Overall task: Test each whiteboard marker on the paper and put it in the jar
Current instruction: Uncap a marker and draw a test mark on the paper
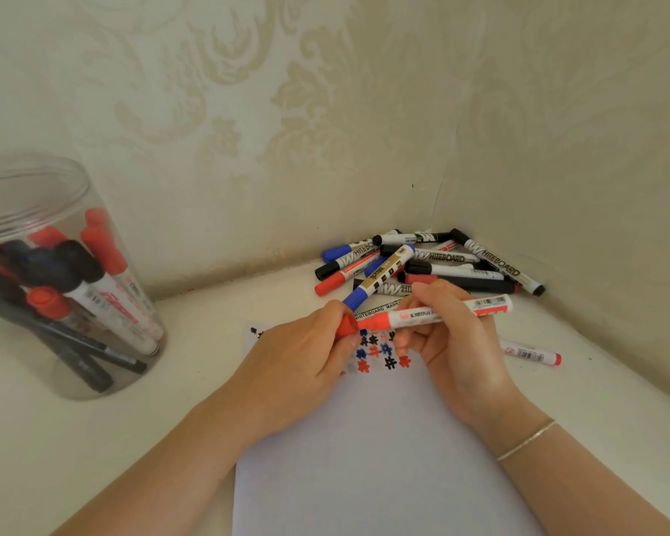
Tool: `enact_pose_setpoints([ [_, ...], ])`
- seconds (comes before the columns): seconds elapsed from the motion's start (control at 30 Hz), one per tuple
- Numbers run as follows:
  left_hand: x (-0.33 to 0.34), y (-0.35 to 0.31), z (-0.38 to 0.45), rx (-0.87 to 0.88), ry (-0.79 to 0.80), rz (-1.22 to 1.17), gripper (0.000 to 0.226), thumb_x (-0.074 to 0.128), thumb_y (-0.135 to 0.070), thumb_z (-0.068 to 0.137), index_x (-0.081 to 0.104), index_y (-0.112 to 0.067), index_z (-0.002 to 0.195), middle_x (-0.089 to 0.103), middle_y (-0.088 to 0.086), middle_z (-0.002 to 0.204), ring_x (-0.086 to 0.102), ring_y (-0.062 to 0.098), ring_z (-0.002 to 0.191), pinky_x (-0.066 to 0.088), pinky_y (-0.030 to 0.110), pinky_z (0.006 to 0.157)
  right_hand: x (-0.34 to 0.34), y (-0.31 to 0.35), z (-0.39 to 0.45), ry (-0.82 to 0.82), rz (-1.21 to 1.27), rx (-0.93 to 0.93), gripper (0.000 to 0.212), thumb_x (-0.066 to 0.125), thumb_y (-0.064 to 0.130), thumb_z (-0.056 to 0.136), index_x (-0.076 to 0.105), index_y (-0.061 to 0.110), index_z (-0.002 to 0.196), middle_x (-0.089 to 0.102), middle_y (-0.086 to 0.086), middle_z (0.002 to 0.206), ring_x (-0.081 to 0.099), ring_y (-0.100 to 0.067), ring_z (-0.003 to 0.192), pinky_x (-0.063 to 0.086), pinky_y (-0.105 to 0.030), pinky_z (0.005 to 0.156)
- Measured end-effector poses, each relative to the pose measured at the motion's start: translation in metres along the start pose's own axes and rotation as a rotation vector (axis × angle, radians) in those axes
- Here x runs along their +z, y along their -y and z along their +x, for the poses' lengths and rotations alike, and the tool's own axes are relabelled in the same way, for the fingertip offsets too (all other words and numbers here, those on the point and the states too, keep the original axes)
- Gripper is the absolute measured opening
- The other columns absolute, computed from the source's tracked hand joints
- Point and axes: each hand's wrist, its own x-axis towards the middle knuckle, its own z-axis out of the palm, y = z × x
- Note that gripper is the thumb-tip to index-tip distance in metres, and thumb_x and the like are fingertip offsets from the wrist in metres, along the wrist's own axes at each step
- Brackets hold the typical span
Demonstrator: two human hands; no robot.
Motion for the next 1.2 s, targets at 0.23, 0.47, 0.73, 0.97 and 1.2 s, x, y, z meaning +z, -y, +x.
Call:
enact_pose_setpoints([
  [0.23, 0.001, 0.004, 0.0, 0.017, -0.026, -0.014, 0.023, 0.03, -0.045, 0.099, 0.041, -0.028, 0.107, 0.049, -0.012, 0.077, 0.049, 0.006, 0.068, 0.035, 0.019, 0.058, -0.001, 0.0, 0.0, -0.071, -0.028, -0.023, 0.02, 0.061, 0.015, 0.075, 0.05, 0.001, 0.067, 0.059, -0.018, 0.061, 0.049, -0.019, 0.036, 0.043, -0.026, 0.038],
  [0.47, 0.005, 0.009, 0.0, 0.116, -0.08, -0.007, 0.026, 0.034, -0.046, 0.098, 0.047, -0.028, 0.111, 0.052, -0.015, 0.087, 0.048, 0.007, 0.076, 0.04, 0.022, 0.067, 0.001, 0.0, -0.001, 0.056, -0.124, 0.074, 0.027, 0.064, 0.025, 0.076, 0.069, 0.0, 0.069, 0.066, -0.03, 0.078, 0.058, -0.025, 0.047, 0.051, -0.031, 0.049],
  [0.73, 0.012, 0.002, 0.005, 0.019, -0.226, -0.325, 0.047, 0.031, -0.071, 0.088, 0.06, -0.035, 0.096, 0.059, -0.009, 0.065, 0.054, 0.006, 0.06, 0.038, 0.018, 0.053, 0.009, 0.0, 0.003, -0.076, -0.085, 0.013, 0.023, 0.046, 0.009, 0.096, 0.047, 0.005, 0.074, 0.063, -0.024, 0.063, 0.056, -0.028, 0.039, 0.048, -0.029, 0.041],
  [0.97, 0.0, -0.003, 0.004, -0.277, -0.342, -0.521, 0.053, 0.033, -0.065, 0.08, 0.053, -0.028, 0.047, 0.044, -0.012, 0.039, 0.043, 0.006, 0.044, 0.033, 0.014, 0.049, 0.031, -0.008, 0.005, 0.024, -0.132, 0.054, 0.025, 0.049, 0.009, 0.096, 0.049, 0.003, 0.072, 0.064, -0.033, 0.069, 0.063, -0.031, 0.047, 0.053, -0.032, 0.047],
  [1.2, -0.004, -0.001, 0.007, -0.426, -0.461, -0.667, 0.068, 0.043, -0.036, 0.099, 0.04, -0.021, 0.032, 0.036, -0.008, 0.033, 0.034, 0.008, 0.037, 0.028, 0.017, 0.044, 0.057, 0.004, 0.02, 0.081, -0.284, 0.017, 0.016, 0.049, 0.004, 0.094, 0.05, 0.002, 0.078, 0.063, -0.033, 0.067, 0.059, -0.028, 0.042, 0.052, -0.033, 0.044],
])
